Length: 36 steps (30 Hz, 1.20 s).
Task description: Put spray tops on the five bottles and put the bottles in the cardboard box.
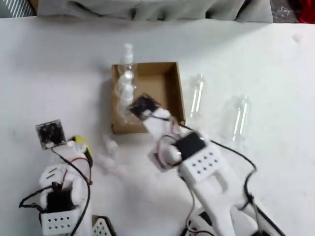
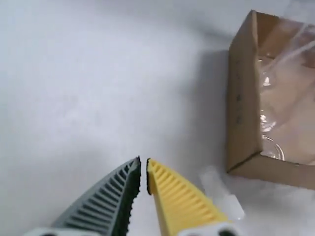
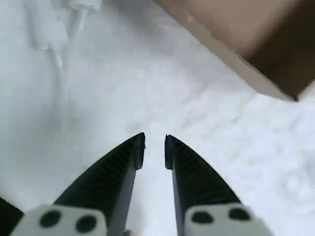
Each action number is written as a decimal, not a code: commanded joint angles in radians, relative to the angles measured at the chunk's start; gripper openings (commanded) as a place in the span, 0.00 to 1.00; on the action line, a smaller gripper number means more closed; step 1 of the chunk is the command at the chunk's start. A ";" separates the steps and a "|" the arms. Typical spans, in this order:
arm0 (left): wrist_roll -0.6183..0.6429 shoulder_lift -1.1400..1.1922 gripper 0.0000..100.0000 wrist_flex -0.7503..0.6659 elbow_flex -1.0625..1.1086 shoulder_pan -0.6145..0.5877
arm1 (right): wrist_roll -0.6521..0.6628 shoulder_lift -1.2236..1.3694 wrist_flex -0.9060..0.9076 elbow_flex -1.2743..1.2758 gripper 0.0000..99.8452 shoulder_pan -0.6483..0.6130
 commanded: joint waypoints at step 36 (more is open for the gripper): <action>-0.037 -0.010 0.02 0.075 -0.127 0.157 | 0.054 0.031 -0.504 0.339 0.02 0.906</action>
